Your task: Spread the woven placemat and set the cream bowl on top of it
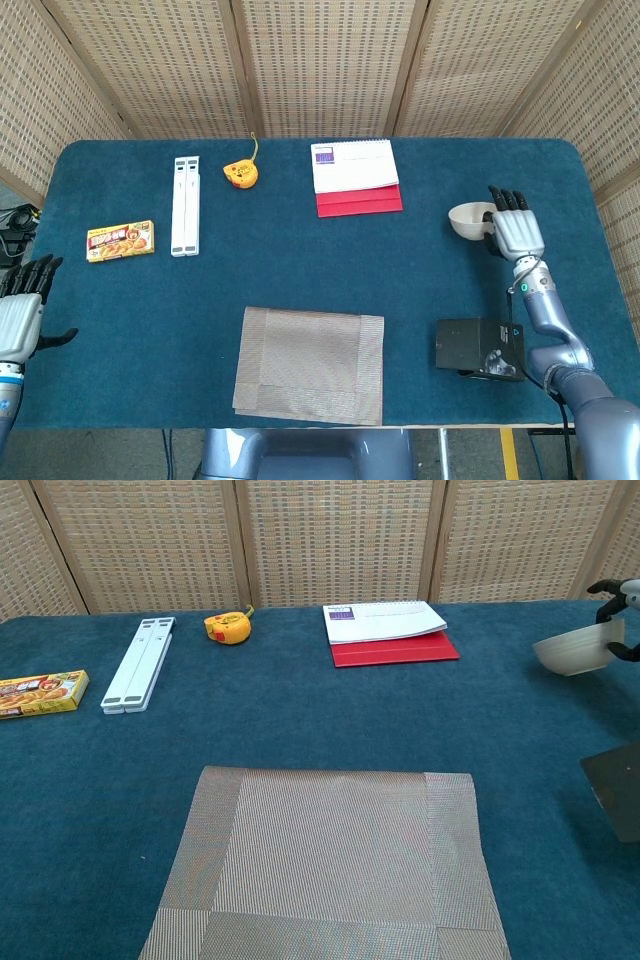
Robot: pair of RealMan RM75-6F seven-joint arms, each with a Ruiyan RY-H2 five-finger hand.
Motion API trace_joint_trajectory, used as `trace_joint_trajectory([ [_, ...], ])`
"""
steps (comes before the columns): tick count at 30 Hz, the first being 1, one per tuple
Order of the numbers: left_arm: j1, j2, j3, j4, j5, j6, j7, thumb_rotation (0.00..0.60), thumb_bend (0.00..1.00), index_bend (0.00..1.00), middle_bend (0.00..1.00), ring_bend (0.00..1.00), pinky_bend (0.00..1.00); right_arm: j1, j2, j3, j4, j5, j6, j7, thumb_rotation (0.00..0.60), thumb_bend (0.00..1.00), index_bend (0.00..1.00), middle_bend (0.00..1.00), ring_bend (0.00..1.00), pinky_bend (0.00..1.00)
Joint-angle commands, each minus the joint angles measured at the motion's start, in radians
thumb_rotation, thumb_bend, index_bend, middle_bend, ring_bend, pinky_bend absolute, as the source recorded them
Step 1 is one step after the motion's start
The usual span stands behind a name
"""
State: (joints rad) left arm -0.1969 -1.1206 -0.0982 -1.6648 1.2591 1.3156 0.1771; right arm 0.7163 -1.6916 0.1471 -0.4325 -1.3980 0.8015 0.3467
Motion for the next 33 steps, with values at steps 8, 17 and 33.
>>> trace_joint_trajectory([
  [8, 0.0, -0.002, 0.0, -0.002, -0.003, 0.003, 0.005, 0.6, 0.0, 0.0, 0.0, 0.0, 0.0, 0.002, 0.046, -0.038, -0.05, -0.033, -0.021, -0.026, 0.6, 0.19, 0.03, 0.0, 0.0, 0.0],
  [17, -0.001, 0.002, 0.001, -0.004, -0.001, 0.002, 0.001, 0.6, 0.0, 0.0, 0.0, 0.0, 0.0, -0.052, 0.214, -0.054, -0.294, -0.062, 0.117, -0.157, 0.6, 0.0, 0.0, 0.0, 0.0, 0.0],
  [33, -0.055, -0.035, 0.054, 0.064, 0.218, -0.026, -0.105, 0.6, 0.0, 0.0, 0.0, 0.0, 0.0, -0.348, 0.529, -0.113, -0.853, -0.131, 0.582, -0.334, 0.6, 0.0, 0.0, 0.0, 0.0, 0.0],
])
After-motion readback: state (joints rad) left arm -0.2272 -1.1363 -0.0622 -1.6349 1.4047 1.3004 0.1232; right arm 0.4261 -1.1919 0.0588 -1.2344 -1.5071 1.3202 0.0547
